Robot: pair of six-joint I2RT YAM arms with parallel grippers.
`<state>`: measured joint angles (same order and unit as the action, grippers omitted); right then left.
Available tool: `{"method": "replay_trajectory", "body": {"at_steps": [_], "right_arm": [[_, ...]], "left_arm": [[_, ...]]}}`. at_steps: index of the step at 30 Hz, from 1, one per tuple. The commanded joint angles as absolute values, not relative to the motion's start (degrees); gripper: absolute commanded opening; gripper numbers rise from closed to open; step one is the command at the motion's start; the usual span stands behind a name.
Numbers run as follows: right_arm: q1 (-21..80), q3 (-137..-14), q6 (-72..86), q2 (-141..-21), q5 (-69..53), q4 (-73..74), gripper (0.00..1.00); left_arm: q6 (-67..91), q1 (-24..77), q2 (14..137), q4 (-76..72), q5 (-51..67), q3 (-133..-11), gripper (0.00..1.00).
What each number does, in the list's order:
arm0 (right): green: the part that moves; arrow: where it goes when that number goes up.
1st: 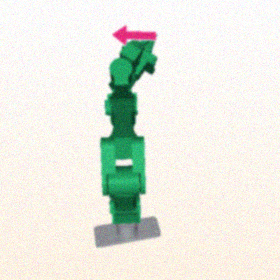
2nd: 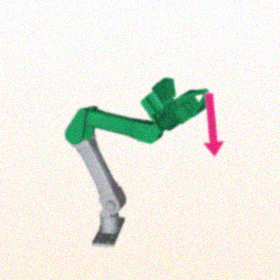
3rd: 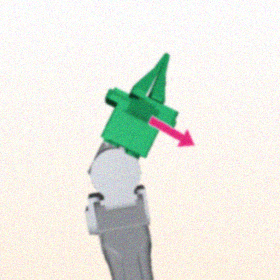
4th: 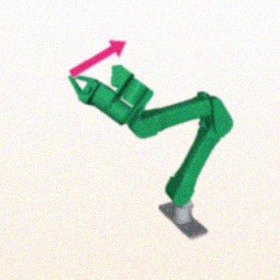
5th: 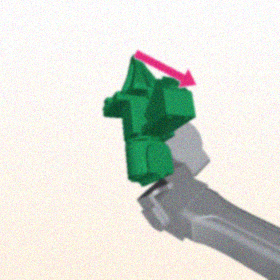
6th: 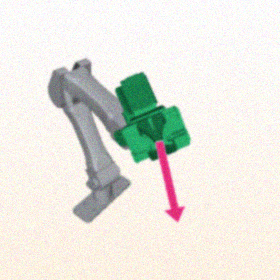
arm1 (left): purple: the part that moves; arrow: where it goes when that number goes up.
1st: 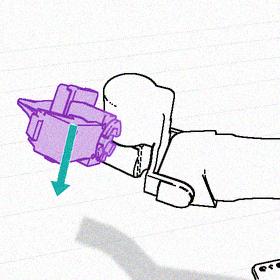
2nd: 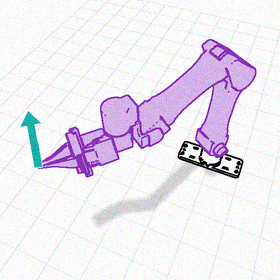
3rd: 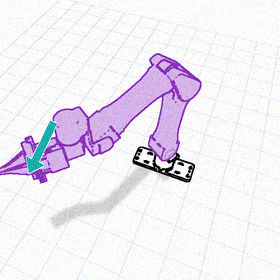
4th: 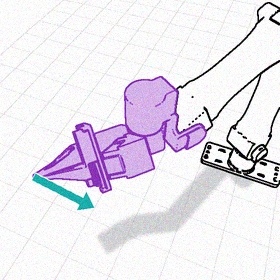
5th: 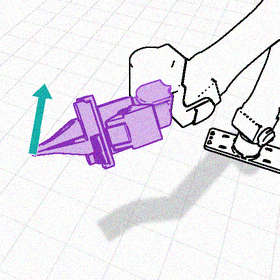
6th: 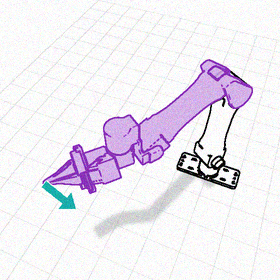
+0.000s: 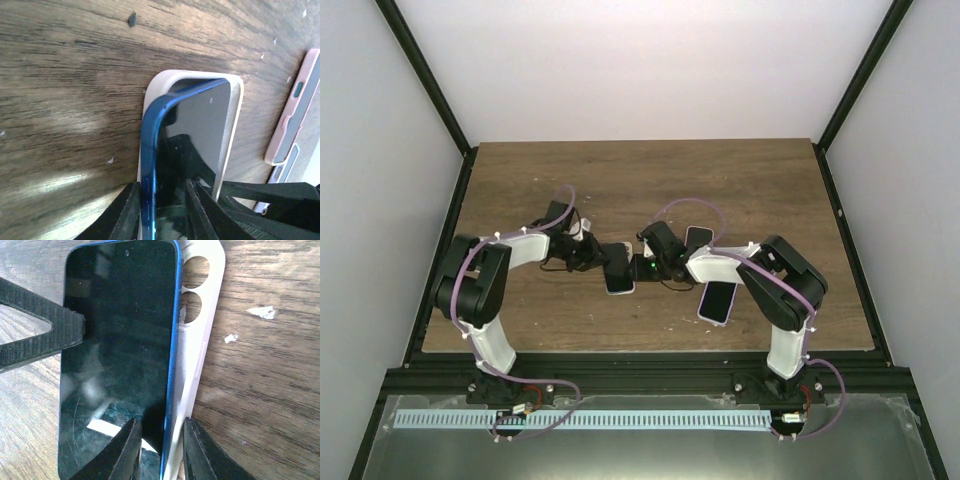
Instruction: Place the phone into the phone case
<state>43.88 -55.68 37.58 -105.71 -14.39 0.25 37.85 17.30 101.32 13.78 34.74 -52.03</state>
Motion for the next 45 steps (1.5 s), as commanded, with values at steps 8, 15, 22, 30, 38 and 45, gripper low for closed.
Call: {"method": "replay_trajectory", "body": {"at_steps": [8,15,22,30,38,45], "right_arm": [[41.8,-55.5,37.9,-104.5,-14.2,-1.2,0.32],[40.2,-57.1,36.8,-106.2,-15.3,-2.7,0.32],[40.1,-60.2,35.4,-109.7,-15.8,-3.4,0.29],[40.1,-62.1,33.5,-111.6,-17.0,-4.3,0.28],[40.1,-61.4,29.9,-113.3,-20.3,-8.6,0.26],[40.1,-60.1,29.3,-112.8,-21.9,-11.4,0.26]], "left_arm": [[35.7,18.1,99.5,17.5,27.4,-54.5,0.52],[33.6,18.1,102.2,16.8,27.1,-56.6,0.38],[32.9,18.1,104.5,16.0,27.9,-58.5,0.21],[33.3,18.1,105.2,13.8,30.0,-58.5,0.19],[33.7,19.7,106.1,10.3,34.0,-57.8,0.14],[33.5,21.2,107.1,11.2,33.0,-58.3,0.14]]}}
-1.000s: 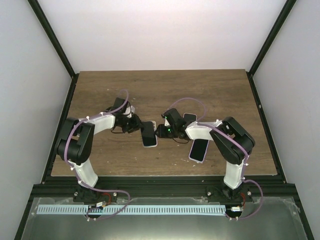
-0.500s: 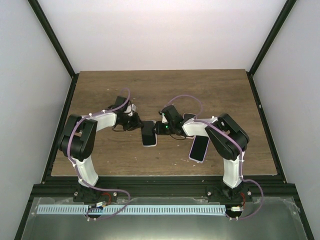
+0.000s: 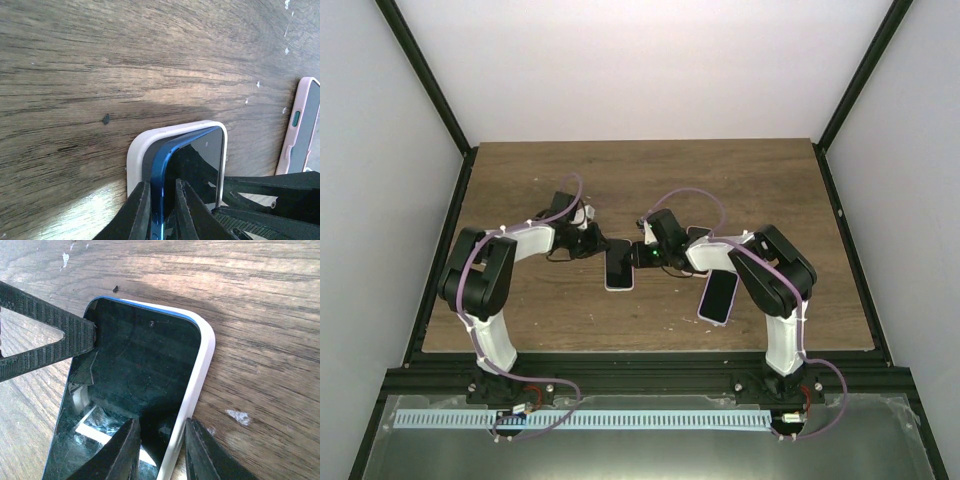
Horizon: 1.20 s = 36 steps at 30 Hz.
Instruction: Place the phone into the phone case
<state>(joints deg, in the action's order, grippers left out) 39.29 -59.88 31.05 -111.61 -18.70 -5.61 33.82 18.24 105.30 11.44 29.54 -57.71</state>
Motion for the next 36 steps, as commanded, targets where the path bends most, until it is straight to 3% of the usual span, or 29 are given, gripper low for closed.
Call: {"method": "replay_trajectory", "body": {"at_steps": [1,15,28,36], "right_arm": [[40.0,-60.1,29.3,-112.7,-22.0,-11.3,0.26],[39.8,-59.2,29.7,-109.4,-23.4,-8.3,0.29],[38.8,-49.8,36.4,-104.7,-25.4,-7.3,0.36],[38.7,-47.9,39.0,-102.4,-25.4,-7.7,0.40]], "left_arm": [[33.4,21.2,107.1,11.4,32.8,-58.5,0.14],[37.0,21.7,103.1,12.2,31.6,-52.8,0.17],[35.4,21.7,97.4,20.5,26.5,-55.3,0.45],[35.7,21.7,95.4,17.2,31.2,-49.8,0.39]]}}
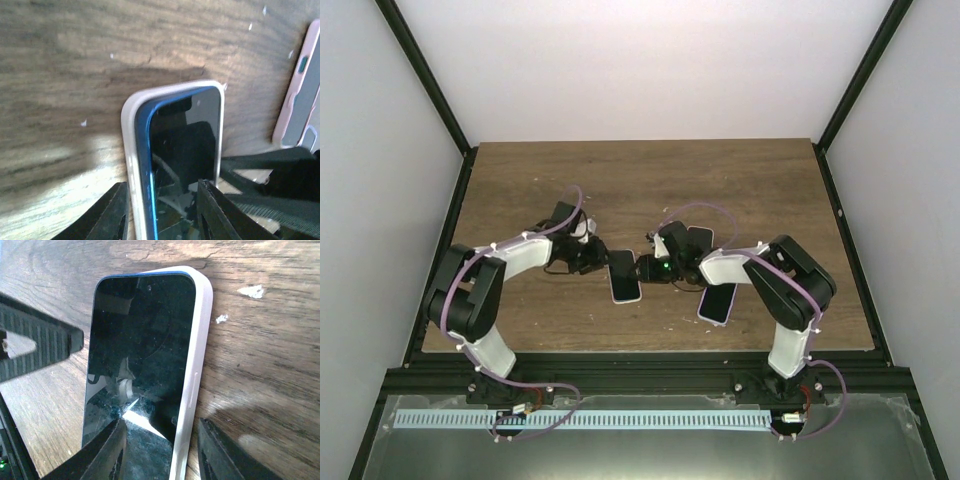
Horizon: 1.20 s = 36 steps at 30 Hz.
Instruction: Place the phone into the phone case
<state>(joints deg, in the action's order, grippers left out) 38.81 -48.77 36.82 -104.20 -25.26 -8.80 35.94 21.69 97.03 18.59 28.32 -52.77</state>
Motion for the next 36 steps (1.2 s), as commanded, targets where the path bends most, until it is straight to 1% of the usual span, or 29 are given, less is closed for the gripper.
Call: {"method": "replay_trajectory", "body": {"at_steps": [1,3,5,8,17,25,29,32,36], "right_arm": [[38.7,-47.5,39.8,-102.3,-25.8,-8.5,0.41],[38.8,-47.0,41.4,-102.6,-26.8,-9.9,0.41],[38.8,-46.8,42.7,-103.2,-27.5,-11.8,0.41],[38.8,-47.0,44.1,-104.1,-28.2,-13.2,0.41],[38.7,-46.2,49.9,-105.1,-36.4,-24.7,0.41],[38.8,-44.0,55.4,-106.5,-40.6,-34.2,0.42],[38.8,-43.0,57.0,-106.7,-42.3,-38.7,0.43],[38.8,-42.6,57.5,-106.6,-42.1,-39.2,0.46],[38.7,-41.6,60.0,-106.8,-43.3,-43.5,0.46]], "left_arm": [[35.9,21.7,95.2,16.0,32.4,-48.9,0.37],[36.4,21.7,95.3,13.5,34.6,-47.2,0.34],[36.6,21.7,95.9,12.5,35.4,-46.2,0.29],[36.6,21.7,96.6,11.8,35.5,-45.1,0.25],[35.7,21.7,96.7,11.9,34.5,-43.9,0.18],[35.7,21.7,95.9,11.9,34.2,-42.2,0.12],[35.6,21.7,94.9,11.4,34.2,-40.7,0.12],[35.2,21.7,95.4,12.0,34.1,-41.0,0.17],[35.0,21.7,94.8,12.4,34.1,-41.0,0.23]]}}
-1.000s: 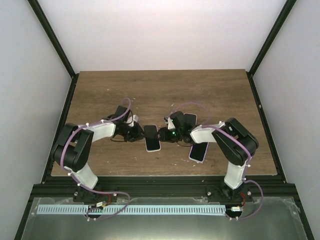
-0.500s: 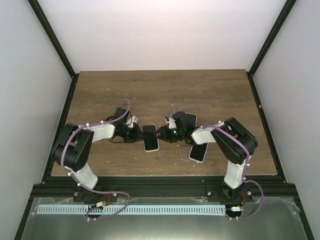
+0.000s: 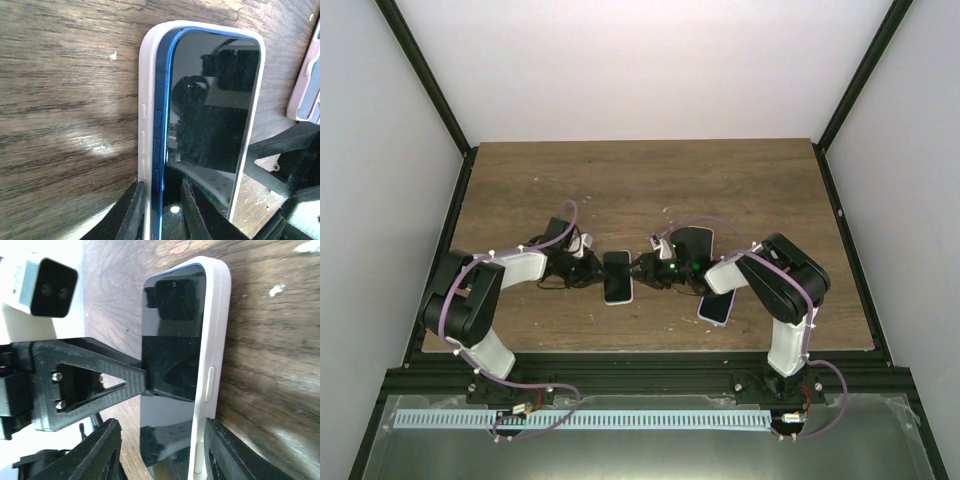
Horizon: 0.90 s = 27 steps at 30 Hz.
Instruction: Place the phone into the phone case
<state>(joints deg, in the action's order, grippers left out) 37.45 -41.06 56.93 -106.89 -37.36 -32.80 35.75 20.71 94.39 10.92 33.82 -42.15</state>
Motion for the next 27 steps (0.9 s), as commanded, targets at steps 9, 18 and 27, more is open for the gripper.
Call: {"method": "replay_trajectory", "body": {"at_steps": [9,18,27], "right_arm": [[38.8,-41.1,62.1,-107.8,-44.0,-48.6,0.50],[38.8,-39.8,66.9,-111.3,-46.2,-59.2,0.52],[38.8,-42.0,57.3,-105.2,-36.8,-34.8,0.54]], "left_arm": [[35.2,21.7,93.9,11.3,35.1,-39.8,0.24],[34.9,21.6,94.1,10.1,36.1,-38.5,0.07],[34.8,20.7,94.7,10.0,35.9,-38.1,0.06]]}}
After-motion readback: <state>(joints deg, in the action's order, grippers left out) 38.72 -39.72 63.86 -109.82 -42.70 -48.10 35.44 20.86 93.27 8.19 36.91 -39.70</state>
